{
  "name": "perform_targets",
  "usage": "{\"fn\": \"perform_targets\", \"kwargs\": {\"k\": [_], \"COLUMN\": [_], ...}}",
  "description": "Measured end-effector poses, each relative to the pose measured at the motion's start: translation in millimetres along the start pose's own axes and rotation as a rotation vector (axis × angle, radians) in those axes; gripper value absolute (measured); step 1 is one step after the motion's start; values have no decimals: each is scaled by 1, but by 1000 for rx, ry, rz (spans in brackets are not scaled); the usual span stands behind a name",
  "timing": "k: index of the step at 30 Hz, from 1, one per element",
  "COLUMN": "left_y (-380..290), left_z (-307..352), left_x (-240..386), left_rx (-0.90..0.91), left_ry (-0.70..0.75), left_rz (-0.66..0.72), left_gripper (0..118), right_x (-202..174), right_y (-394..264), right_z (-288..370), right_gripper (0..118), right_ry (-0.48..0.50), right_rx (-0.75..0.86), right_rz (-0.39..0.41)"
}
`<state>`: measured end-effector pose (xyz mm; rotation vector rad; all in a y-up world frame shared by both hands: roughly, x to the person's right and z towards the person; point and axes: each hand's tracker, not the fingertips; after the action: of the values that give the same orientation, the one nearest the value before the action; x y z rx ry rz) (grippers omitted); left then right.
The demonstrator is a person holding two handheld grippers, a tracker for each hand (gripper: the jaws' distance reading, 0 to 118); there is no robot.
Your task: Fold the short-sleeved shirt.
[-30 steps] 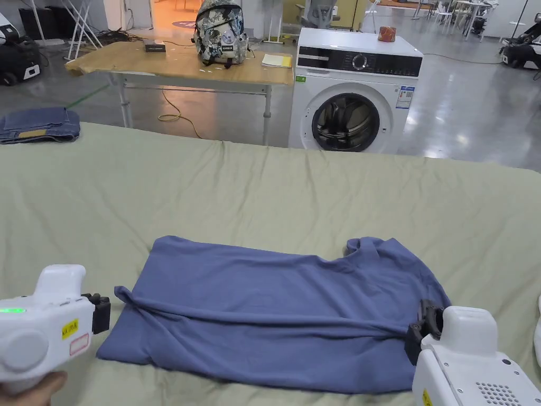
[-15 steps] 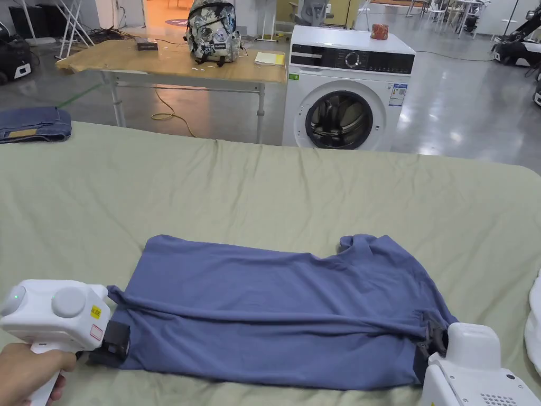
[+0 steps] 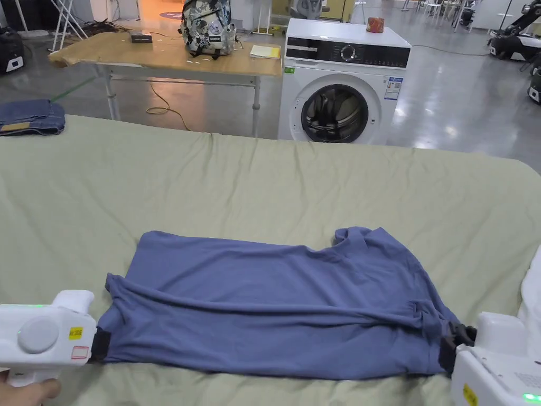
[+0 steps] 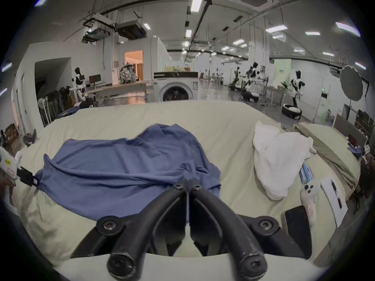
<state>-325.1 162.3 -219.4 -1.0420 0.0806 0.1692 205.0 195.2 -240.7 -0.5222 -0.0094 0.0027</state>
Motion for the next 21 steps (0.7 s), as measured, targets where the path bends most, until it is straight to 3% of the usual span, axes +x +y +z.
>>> {"fn": "perform_targets", "kwargs": {"k": [1, 5, 6, 14, 16, 17, 19, 21], "left_y": [-4, -7, -8, -6, -6, -6, -7, -7], "left_z": [4, 7, 8, 4, 5, 5, 5, 7], "left_x": [-2, -10, -10, -8, -7, -7, -6, -5], "left_rx": [21, 43, 49, 38, 34, 32, 31, 33], "left_ry": [-14, -34, -38, -34, -34, -37, -37, -37], "left_rz": [12, 25, 23, 23, 28, 32, 33, 31], "left_gripper": [2, 2, 2, 2, 2, 2, 2, 2], "right_x": [9, 35, 39, 33, 28, 24, 21, 20], "right_y": [4, 10, 10, -10, -18, -22, -21, -22], "right_z": [-4, -34, -42, -114, -124, -123, -116, -112], "right_gripper": [7, 64, 68, 67, 60, 48, 5, 5], "right_ry": [-1, 2, 23, 85, 89, 72, 103, 160], "right_rx": [-41, -185, -218, -462, -526, -502, -475, -469], "right_rz": [-7, 34, 47, 100, 98, 102, 104, 95]}}
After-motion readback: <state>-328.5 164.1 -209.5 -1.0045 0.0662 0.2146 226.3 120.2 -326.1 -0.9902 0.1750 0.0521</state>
